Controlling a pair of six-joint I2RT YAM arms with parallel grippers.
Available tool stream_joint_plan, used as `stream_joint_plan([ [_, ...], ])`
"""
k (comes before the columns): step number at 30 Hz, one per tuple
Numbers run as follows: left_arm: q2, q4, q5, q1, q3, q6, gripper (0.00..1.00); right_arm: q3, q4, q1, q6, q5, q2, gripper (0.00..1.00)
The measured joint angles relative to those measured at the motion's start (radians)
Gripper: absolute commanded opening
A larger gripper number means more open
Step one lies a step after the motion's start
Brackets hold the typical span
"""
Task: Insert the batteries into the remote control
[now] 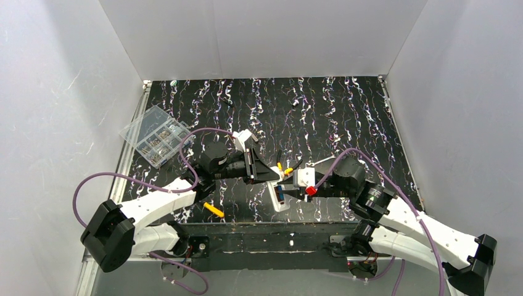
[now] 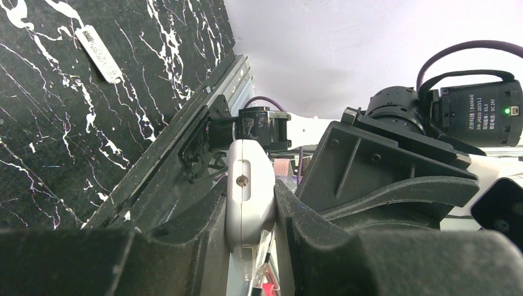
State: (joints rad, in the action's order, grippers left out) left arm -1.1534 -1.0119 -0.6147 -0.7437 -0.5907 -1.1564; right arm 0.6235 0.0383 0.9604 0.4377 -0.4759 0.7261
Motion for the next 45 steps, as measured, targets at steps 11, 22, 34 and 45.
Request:
stream_joint_plan([
  [11, -0.008, 0.002, 0.0, 0.0, -0.007, 0.0, 0.0, -0.006, 0.023, -0.005, 0.01, 0.006, -0.006, 0.33],
  [22, -0.023, 0.009, 0.0, 0.0, -0.013, 0.0, 0.0, -0.007, 0.043, -0.005, 0.012, 0.009, -0.006, 0.31],
  [34, -0.023, 0.026, 0.0, -0.006, -0.013, 0.004, 0.0, -0.007, 0.069, -0.005, 0.023, -0.002, -0.006, 0.3],
  [45, -0.034, 0.026, -0.008, -0.013, -0.013, 0.004, 0.0, -0.007, 0.095, -0.006, 0.047, -0.037, 0.004, 0.3],
])
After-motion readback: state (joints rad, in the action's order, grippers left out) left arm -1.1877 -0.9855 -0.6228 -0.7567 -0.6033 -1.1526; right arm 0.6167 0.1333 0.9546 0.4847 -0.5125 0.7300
